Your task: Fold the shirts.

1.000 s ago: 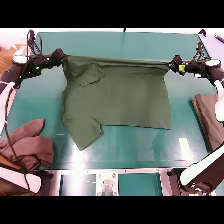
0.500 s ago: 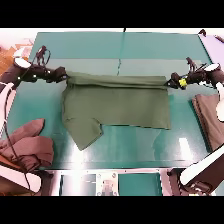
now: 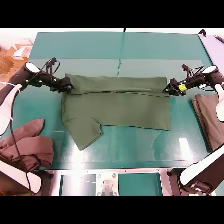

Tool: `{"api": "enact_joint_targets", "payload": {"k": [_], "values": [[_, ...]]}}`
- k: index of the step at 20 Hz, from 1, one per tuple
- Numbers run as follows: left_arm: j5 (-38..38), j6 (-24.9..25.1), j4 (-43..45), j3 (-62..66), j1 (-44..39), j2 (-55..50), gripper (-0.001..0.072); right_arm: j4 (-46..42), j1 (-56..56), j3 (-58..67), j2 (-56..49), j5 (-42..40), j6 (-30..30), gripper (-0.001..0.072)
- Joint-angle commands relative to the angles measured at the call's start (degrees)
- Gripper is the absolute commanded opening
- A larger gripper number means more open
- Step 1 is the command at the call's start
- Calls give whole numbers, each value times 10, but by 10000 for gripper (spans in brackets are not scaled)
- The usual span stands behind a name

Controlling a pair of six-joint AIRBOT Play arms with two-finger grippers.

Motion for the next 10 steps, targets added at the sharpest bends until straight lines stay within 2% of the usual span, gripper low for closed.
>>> {"api": "enact_joint_targets", "payload": {"k": [1, 3, 4, 7, 10], "values": [[-100, -39, 11, 39, 13, 0, 493, -29, -6, 28, 6, 74, 24, 250], [-192, -71, 19, 69, 39, 5, 489, -73, -19, 34, 27, 113, 60, 246], [-230, -92, 31, 68, 52, 13, 420, -105, -26, 25, 43, 120, 80, 246], [-334, -119, 108, 45, 76, 44, 411, -134, -52, -61, 121, 119, 86, 246], [-316, -111, 148, -66, 84, 138, 410, -133, -83, -229, 248, 60, 85, 246]]}}
